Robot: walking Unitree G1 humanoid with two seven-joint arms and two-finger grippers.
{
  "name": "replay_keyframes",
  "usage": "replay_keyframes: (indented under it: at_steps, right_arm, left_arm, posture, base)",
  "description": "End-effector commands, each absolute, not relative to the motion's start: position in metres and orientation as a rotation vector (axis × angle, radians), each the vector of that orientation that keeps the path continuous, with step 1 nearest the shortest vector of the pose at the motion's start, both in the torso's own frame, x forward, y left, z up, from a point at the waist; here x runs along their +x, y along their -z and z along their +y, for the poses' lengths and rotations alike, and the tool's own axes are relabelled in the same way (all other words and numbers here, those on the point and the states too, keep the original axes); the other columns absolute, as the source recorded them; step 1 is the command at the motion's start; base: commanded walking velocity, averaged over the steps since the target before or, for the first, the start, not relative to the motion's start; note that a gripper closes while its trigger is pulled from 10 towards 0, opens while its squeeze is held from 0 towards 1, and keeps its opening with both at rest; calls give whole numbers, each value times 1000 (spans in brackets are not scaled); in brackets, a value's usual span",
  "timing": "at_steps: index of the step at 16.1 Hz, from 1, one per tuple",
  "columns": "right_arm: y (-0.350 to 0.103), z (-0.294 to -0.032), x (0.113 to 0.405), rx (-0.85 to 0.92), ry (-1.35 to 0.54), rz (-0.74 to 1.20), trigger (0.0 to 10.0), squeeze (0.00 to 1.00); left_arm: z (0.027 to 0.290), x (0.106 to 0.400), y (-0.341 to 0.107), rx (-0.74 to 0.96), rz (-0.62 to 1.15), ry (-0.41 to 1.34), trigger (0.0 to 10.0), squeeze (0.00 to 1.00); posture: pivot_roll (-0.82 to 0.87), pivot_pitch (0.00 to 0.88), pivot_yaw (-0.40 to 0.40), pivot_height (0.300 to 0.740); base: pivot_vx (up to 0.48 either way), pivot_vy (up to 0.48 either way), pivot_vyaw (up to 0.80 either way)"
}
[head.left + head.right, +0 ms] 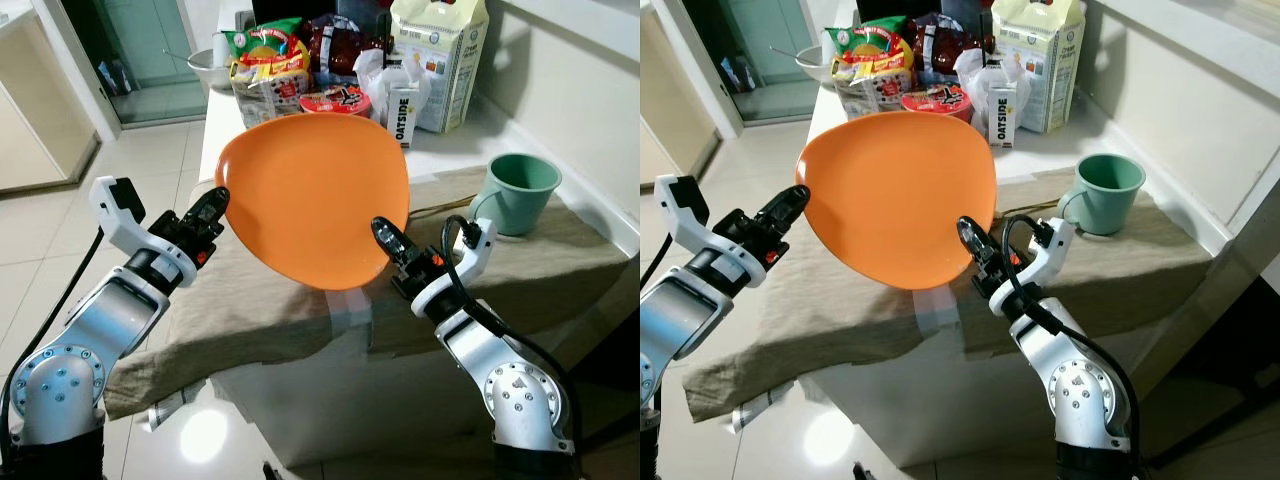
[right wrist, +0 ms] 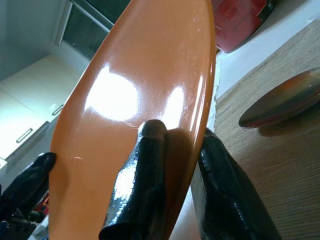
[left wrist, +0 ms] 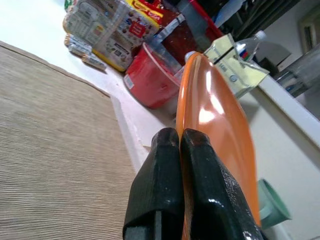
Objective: Setting the table
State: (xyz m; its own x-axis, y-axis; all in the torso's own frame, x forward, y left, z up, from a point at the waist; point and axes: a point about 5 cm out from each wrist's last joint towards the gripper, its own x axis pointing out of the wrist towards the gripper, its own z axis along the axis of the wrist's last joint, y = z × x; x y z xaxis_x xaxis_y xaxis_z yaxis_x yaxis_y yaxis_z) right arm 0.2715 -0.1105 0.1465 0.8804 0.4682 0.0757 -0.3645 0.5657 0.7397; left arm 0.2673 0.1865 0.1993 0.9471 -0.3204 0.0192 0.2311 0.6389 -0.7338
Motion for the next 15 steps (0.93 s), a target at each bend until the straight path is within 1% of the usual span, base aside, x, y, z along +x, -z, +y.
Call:
replay_keyframes:
  at_steps: [1, 2, 4, 11, 15]
  right_arm:
    - [-126, -121, 271, 808, -390, 219, 0, 0]
    - [-126, -121, 271, 808, -389, 220, 0, 0]
    - [-126, -121, 272, 807, -392, 219, 0, 0]
    - [-125, -120, 270, 773, -408, 214, 0, 0]
    - [-125, -119, 271, 770, -407, 214, 0, 0]
  left_arm:
    - [190, 271, -210, -776, 67, 324, 10000, 0]
    - [190, 271, -209, -767, 68, 318, 10000, 0]
    - [184, 270, -207, -664, 78, 321, 10000, 0]
    - [176, 272, -200, -506, 97, 305, 10000, 0]
    - [175, 274, -199, -479, 95, 299, 10000, 0]
  posture:
    - [-111, 5, 115, 740]
    - [-111, 5, 115, 740]
    - [-111, 3, 114, 740]
    - [-117, 0, 116, 740]
    - [-118, 0, 118, 740]
  base:
    - [0, 0, 0]
    - [0, 0, 0]
    - [0, 0, 0]
    - [0, 0, 0]
    - [0, 0, 0]
